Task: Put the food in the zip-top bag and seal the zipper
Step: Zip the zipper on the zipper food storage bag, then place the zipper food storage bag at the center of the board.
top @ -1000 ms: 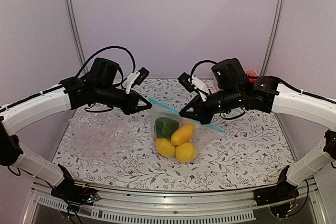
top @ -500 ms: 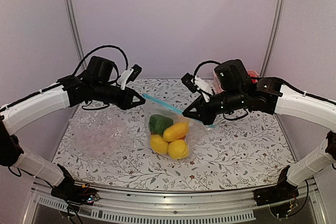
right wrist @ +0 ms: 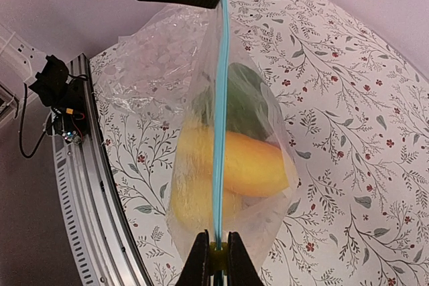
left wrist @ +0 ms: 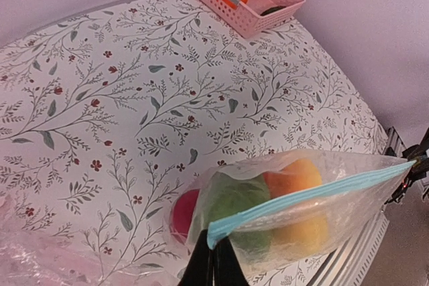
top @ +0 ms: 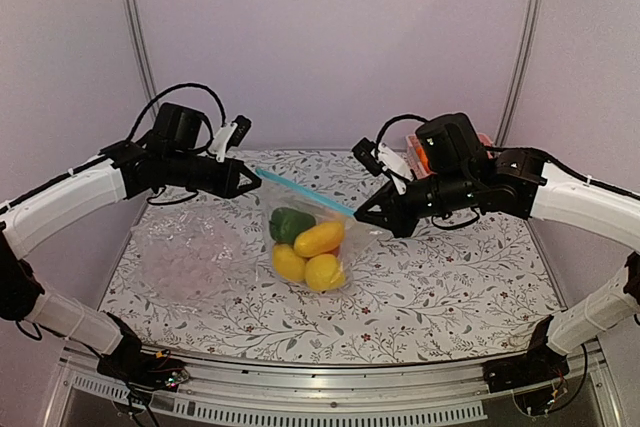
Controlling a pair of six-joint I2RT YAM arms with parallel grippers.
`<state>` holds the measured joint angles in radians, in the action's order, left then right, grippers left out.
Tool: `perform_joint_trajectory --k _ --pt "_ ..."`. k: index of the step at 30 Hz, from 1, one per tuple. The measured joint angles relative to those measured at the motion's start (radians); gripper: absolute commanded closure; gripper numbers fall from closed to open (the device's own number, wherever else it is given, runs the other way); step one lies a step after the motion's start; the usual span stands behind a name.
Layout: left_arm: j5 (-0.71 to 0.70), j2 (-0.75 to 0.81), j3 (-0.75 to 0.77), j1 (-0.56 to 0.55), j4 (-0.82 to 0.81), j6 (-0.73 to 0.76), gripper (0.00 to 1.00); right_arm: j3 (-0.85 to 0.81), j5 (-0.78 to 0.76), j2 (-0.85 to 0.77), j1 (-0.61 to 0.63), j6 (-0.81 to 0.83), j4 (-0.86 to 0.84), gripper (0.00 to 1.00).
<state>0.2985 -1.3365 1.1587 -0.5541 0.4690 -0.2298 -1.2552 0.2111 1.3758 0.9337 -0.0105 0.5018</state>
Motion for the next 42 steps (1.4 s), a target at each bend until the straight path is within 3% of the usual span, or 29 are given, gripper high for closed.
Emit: perform_joint_trajectory --k 22,32,34,38,39,42 --pt "-0.005 0.018 -0.013 0.064 -0.002 -0.048 1.00 0.025 -0.045 -0.033 -0.005 -0.002 0.005 1.00" --pt "0.064 -0.017 -0.016 0.079 -0.023 -0.060 0.99 0.026 -0.158 -0.032 -0.006 -0.080 0.006 0.97" --pt "0.069 -0.029 -0.016 0.079 -0.023 -0.060 0.90 0.027 -0.179 -0.028 -0.006 -0.093 0.006 0.90" --pt "0.052 -0.040 -0.016 0.080 -0.024 -0.062 0.45 0.030 -0.206 -0.012 -0.006 -0.120 0.010 0.66" --pt "0.049 -0.040 -0.016 0.081 -0.024 -0.058 0.37 0.032 -0.211 -0.009 -0.007 -0.121 0.010 0.60" --pt "0.037 -0.040 -0.016 0.081 -0.024 -0.066 0.26 0.034 -0.219 -0.006 -0.008 -0.134 0.013 0.39"
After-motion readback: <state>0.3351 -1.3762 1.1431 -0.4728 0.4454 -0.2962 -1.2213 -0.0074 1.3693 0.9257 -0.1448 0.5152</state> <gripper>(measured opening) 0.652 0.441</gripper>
